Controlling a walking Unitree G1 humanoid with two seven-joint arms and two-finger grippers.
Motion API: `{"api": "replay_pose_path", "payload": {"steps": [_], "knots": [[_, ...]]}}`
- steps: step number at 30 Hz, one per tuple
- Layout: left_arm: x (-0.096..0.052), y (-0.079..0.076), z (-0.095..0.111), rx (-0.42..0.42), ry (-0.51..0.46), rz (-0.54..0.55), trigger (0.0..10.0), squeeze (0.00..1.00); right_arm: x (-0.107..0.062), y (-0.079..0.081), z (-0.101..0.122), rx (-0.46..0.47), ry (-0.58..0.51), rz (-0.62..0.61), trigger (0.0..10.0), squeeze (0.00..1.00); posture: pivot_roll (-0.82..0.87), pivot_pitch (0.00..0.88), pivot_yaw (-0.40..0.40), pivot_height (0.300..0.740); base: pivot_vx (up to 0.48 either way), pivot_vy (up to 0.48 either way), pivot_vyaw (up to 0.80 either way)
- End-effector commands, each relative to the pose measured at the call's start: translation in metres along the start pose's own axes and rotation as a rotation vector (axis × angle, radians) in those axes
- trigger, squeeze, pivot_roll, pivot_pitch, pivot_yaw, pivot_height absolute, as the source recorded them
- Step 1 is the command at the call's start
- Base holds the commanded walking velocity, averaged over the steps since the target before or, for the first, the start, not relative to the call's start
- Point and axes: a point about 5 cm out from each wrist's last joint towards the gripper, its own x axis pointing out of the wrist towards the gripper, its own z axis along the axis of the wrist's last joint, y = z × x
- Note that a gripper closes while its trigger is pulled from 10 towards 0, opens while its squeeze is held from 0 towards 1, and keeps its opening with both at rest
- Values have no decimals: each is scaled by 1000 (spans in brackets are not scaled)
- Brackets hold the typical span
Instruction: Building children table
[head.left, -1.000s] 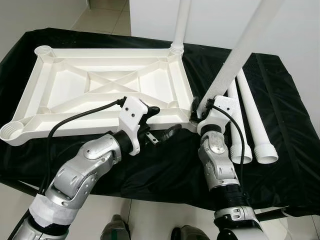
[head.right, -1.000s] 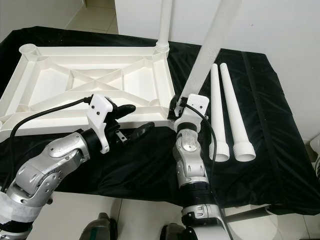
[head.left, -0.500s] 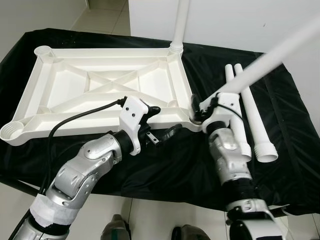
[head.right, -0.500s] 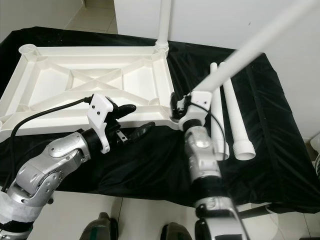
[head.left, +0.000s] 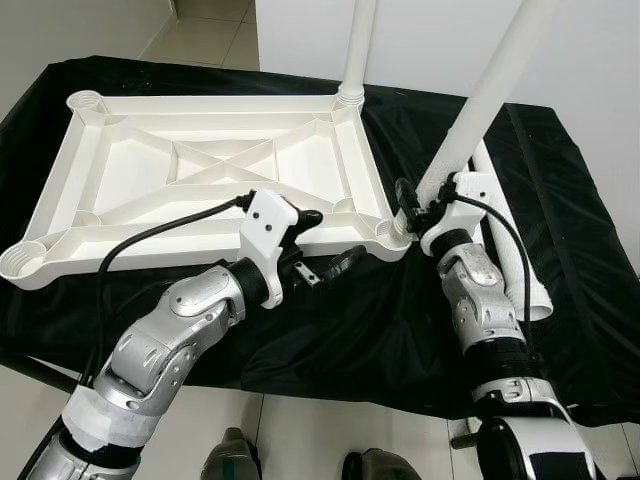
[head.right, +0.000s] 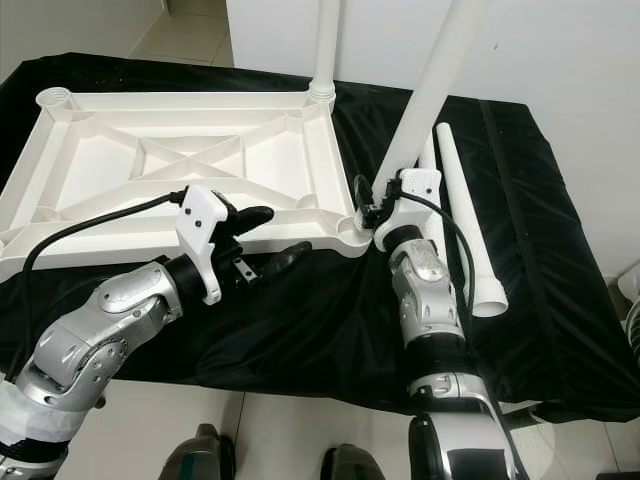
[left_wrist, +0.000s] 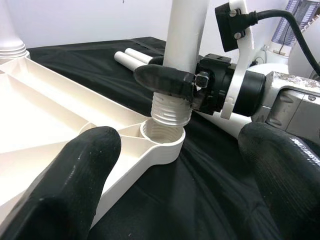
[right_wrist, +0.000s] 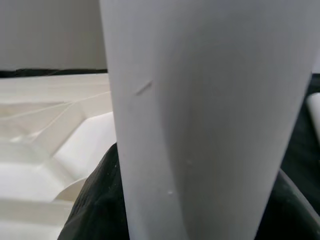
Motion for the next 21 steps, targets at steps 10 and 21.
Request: {"api": "replay_pose_path", "payload": {"steps": [10, 21], "knots": [[1, -2, 1, 10, 4, -79, 10000, 0, -3, 19, -6, -119, -9, 205, 10000, 0, 64, 73, 4, 740, 0, 0, 0], [-1, -3, 1, 10, 6, -74, 10000, 0, -14, 4, -35, -190, 106, 84, 10000, 0, 69, 74, 4, 740, 0, 0, 0]]}}
